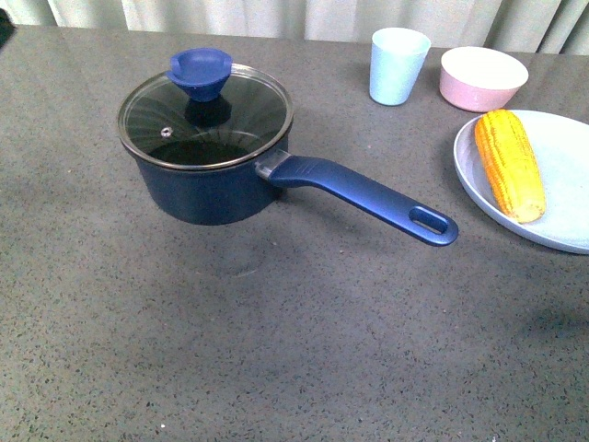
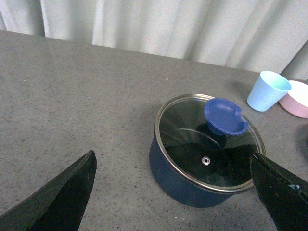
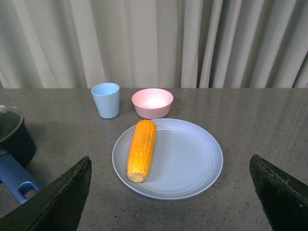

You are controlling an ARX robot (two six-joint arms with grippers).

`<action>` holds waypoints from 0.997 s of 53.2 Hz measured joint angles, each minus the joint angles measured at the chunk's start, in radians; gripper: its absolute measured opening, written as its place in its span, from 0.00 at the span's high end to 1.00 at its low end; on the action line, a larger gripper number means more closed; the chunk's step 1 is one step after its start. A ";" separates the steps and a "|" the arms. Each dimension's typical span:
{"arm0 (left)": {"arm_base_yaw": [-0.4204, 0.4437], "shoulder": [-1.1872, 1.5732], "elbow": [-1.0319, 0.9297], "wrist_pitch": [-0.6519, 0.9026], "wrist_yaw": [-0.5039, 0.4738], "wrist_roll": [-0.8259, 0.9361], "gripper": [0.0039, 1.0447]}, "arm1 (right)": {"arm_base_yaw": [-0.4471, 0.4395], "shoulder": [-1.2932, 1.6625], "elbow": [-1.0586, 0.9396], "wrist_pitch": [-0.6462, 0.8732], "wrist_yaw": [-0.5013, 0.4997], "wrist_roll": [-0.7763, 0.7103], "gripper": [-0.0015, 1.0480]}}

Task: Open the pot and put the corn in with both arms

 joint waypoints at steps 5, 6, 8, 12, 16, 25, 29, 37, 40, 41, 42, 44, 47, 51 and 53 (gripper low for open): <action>-0.011 0.111 0.055 0.032 0.016 0.000 0.08 | 0.000 0.000 0.000 0.000 0.000 0.000 0.09; -0.012 0.122 0.061 0.035 0.017 0.000 0.08 | 0.000 0.000 0.000 0.000 0.000 0.000 0.09; -0.018 0.158 0.084 0.045 0.025 -0.001 0.08 | 0.000 0.000 0.000 0.000 0.000 0.000 0.09; -0.027 0.203 0.115 0.056 0.027 -0.001 0.08 | 0.000 0.000 0.000 0.000 0.000 0.000 0.09; -0.044 0.262 0.157 0.069 0.033 0.000 0.08 | 0.000 0.000 0.000 0.000 0.000 0.000 0.09; -0.072 0.344 0.208 0.083 0.034 0.002 0.08 | 0.000 0.000 0.000 0.000 0.000 0.000 0.09; -0.083 0.378 0.229 0.090 0.035 0.007 0.08 | 0.000 0.000 0.000 0.000 0.000 0.000 0.09; -0.106 0.438 0.271 0.107 0.039 0.020 0.08 | 0.000 0.000 0.000 0.000 0.000 0.000 0.09; -0.114 0.458 0.286 0.108 0.039 0.026 0.08 | 0.000 0.000 0.000 0.000 0.000 0.000 0.09; -0.117 0.465 0.291 0.109 0.042 0.027 0.08 | 0.000 0.000 0.000 0.000 0.000 0.000 0.09; -0.118 0.468 0.294 0.110 0.042 0.028 0.08 | 0.000 0.000 0.000 0.000 0.000 0.000 0.09; -0.124 0.484 0.305 0.113 0.046 0.032 0.08 | 0.000 0.000 0.000 0.000 0.000 0.000 0.09; -0.132 0.505 0.319 0.113 0.051 0.037 0.08 | 0.000 0.000 0.000 0.000 0.000 0.000 0.09; -0.143 0.527 0.337 0.114 0.057 0.045 0.08 | 0.000 0.000 0.000 0.000 0.000 0.000 0.09; -0.147 0.536 0.344 0.114 0.058 0.048 0.08 | 0.000 0.000 0.000 0.000 0.000 0.000 0.09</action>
